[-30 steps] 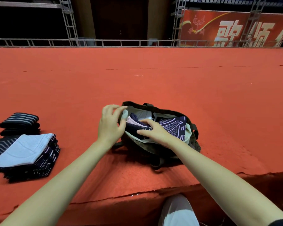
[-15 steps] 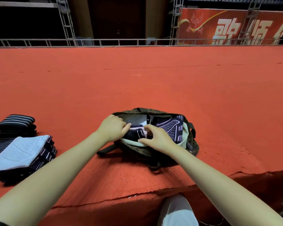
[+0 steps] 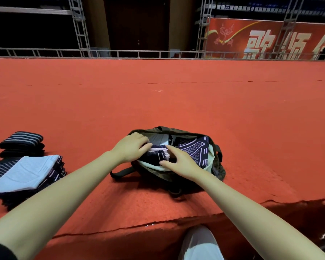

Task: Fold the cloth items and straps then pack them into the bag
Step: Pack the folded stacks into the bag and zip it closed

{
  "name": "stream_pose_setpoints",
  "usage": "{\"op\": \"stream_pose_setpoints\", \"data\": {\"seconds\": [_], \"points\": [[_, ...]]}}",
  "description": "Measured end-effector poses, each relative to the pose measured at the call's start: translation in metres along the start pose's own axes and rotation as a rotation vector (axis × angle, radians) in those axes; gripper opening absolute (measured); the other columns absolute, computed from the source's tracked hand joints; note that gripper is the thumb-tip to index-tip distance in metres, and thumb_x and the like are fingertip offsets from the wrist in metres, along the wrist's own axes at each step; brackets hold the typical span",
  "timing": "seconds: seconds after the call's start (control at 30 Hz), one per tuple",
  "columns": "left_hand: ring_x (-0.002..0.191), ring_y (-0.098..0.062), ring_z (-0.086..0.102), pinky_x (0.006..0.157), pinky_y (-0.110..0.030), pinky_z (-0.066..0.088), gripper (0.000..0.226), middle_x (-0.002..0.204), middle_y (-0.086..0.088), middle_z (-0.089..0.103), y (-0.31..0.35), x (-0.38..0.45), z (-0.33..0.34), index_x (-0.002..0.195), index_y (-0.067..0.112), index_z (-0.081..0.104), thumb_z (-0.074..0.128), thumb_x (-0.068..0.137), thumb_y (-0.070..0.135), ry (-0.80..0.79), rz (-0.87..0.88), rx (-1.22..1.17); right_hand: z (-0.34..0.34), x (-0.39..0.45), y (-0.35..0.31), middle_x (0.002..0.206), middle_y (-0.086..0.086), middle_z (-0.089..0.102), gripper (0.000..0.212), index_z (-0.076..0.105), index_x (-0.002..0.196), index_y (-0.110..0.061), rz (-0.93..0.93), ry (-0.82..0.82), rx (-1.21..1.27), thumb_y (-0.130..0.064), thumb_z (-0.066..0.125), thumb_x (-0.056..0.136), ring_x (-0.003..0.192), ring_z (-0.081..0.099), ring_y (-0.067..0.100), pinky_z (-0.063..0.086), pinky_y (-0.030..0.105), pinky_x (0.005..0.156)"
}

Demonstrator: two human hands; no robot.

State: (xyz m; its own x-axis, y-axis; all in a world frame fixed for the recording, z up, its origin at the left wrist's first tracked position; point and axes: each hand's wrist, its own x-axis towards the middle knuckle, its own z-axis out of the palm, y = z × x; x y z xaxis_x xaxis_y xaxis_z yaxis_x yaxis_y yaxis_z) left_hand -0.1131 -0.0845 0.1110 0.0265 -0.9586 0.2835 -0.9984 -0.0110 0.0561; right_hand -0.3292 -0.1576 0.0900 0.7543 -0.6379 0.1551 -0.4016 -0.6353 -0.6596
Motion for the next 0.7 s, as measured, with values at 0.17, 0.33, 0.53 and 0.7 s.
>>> {"op": "stream_pose_setpoints", "data": {"seconds": [0.17,0.33,0.53,0.7], "points": [[0.107,-0.015,0.051,0.095,-0.036,0.040,0.042,0.108,0.005,0.063,-0.003,-0.011,-0.028,0.103,0.017,0.063,0.029,0.091,0.038,0.323,-0.030,-0.280,-0.005,0.007,-0.019,0.116,-0.003,0.061,0.037,0.058,0.127,-0.015,-0.078,0.309,0.269,-0.026,0.060,0.091,0.104,0.058,0.010,0.046,0.036,0.096],[0.101,-0.010,0.051,0.090,-0.027,0.038,0.023,0.107,0.003,0.059,-0.029,-0.035,-0.070,0.106,0.015,0.064,0.044,0.096,0.015,0.527,-0.253,-0.402,0.006,0.019,-0.085,0.090,-0.003,0.069,0.019,0.071,0.093,-0.012,-0.268,0.386,0.427,-0.018,0.054,0.087,0.085,0.062,0.010,0.050,0.027,0.081],[0.091,-0.016,0.053,0.086,-0.029,0.039,0.024,0.104,-0.004,0.057,-0.083,-0.108,-0.085,0.108,0.014,0.064,0.049,0.090,0.009,0.538,-0.580,-0.303,0.080,0.038,-0.153,0.063,-0.003,0.060,0.015,0.070,0.087,-0.008,-0.147,-0.029,0.634,-0.006,0.055,0.090,0.053,0.054,0.000,0.045,0.017,0.057],[0.099,-0.038,0.058,0.086,-0.046,0.047,0.027,0.098,-0.017,0.065,-0.155,-0.193,-0.086,0.098,0.011,0.066,0.046,0.083,0.023,0.384,-0.857,-0.142,0.160,0.053,-0.191,0.066,0.001,0.057,0.021,0.066,0.104,0.003,0.034,-0.276,0.715,-0.009,0.055,0.091,0.059,0.052,0.008,0.047,0.015,0.052]]}}
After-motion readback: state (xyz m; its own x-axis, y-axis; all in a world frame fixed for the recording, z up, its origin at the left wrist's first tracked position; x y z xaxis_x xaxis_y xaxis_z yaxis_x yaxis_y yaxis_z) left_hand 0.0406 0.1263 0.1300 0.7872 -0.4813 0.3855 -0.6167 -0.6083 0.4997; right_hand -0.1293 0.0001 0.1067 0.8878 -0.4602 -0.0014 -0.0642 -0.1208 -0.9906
